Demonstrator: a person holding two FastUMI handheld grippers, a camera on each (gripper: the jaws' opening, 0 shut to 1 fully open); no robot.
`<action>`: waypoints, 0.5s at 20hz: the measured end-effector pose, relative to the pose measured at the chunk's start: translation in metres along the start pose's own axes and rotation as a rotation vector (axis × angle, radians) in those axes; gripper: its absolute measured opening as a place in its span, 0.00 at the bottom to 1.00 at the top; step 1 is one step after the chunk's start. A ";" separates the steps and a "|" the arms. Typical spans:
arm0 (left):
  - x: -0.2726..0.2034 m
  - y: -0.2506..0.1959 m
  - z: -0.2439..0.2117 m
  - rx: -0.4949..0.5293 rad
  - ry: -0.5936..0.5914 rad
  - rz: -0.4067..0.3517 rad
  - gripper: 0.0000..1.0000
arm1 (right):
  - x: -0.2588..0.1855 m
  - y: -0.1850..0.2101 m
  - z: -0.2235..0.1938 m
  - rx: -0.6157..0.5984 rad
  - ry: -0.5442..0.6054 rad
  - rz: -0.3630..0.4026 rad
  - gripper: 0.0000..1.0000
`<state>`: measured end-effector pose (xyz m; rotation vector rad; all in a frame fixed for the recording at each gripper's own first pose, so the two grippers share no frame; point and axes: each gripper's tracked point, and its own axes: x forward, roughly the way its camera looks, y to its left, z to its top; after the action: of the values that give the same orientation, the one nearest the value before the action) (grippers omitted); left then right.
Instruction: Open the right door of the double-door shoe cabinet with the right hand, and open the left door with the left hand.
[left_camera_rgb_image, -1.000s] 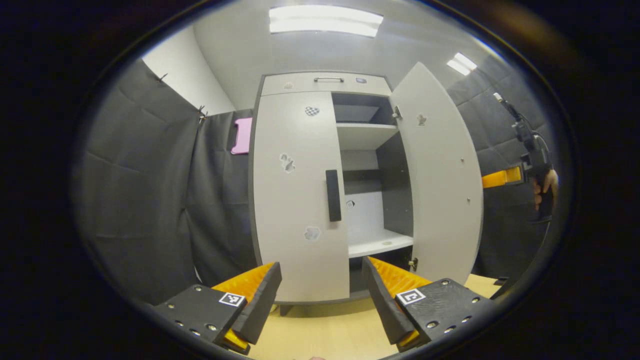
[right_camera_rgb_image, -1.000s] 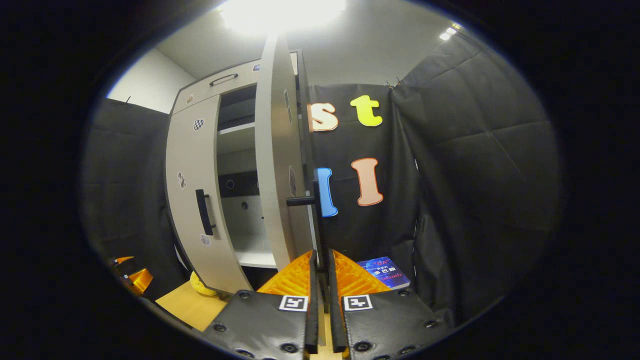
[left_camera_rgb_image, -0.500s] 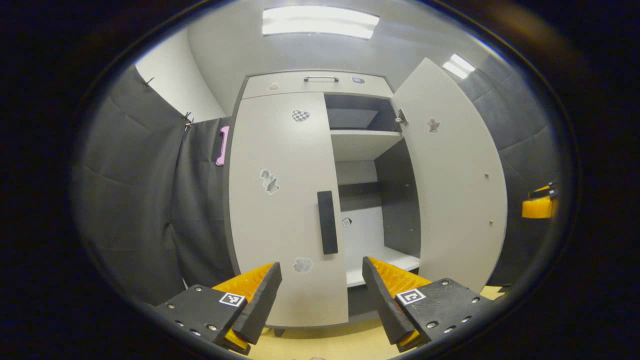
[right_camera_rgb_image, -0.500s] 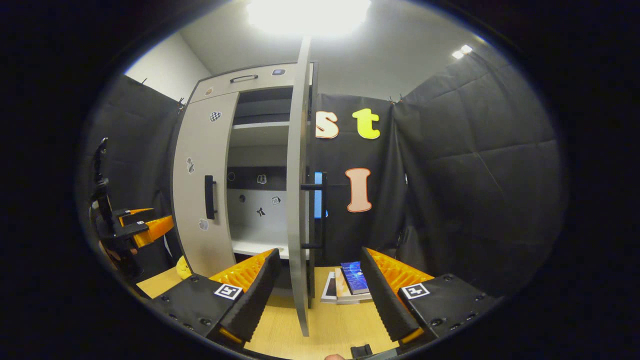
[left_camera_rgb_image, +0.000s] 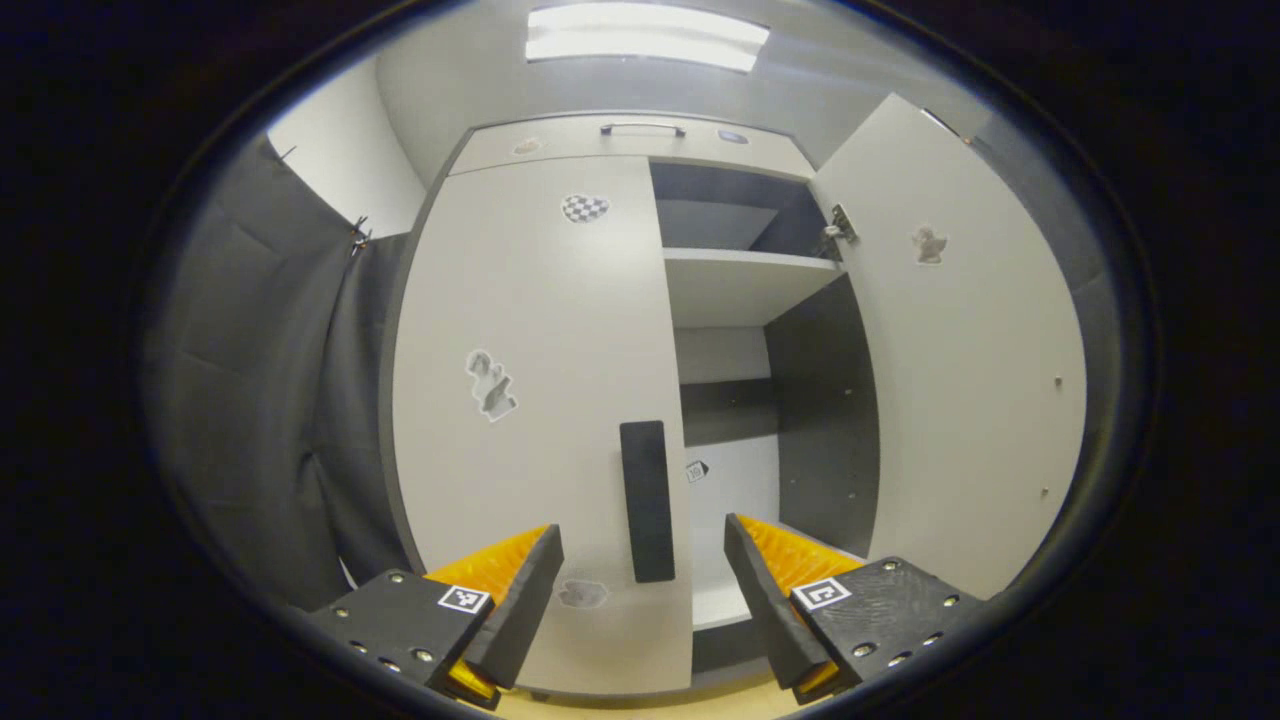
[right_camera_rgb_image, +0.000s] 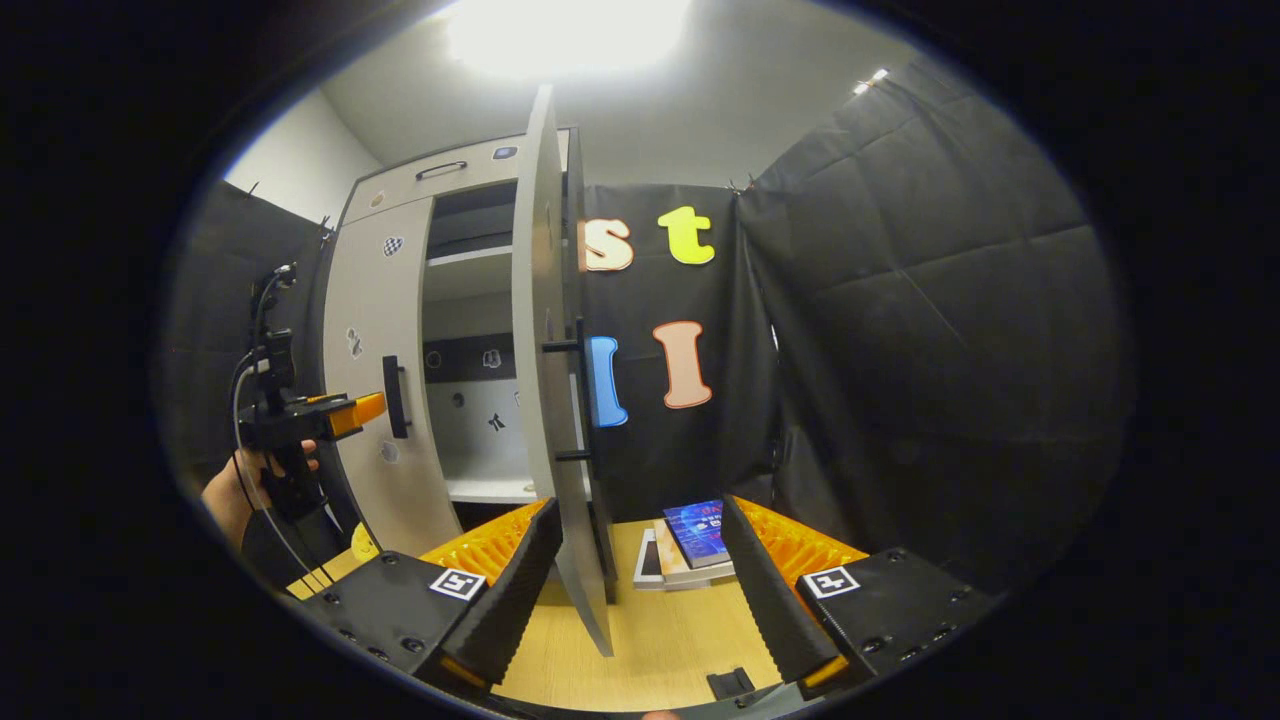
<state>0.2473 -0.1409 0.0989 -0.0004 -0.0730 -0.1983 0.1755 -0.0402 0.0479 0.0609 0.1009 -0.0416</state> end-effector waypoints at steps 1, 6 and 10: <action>0.008 0.001 -0.001 0.006 0.004 0.008 0.94 | -0.003 -0.002 -0.002 0.000 0.006 -0.006 0.99; 0.043 0.009 -0.013 -0.031 0.027 0.062 0.95 | -0.006 -0.011 -0.007 0.017 0.020 -0.038 0.98; 0.062 0.011 -0.020 -0.077 0.056 0.085 0.95 | -0.008 -0.015 -0.010 0.019 0.032 -0.055 0.98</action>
<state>0.3117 -0.1425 0.0831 -0.0745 -0.0097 -0.1164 0.1658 -0.0541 0.0376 0.0777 0.1343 -0.0966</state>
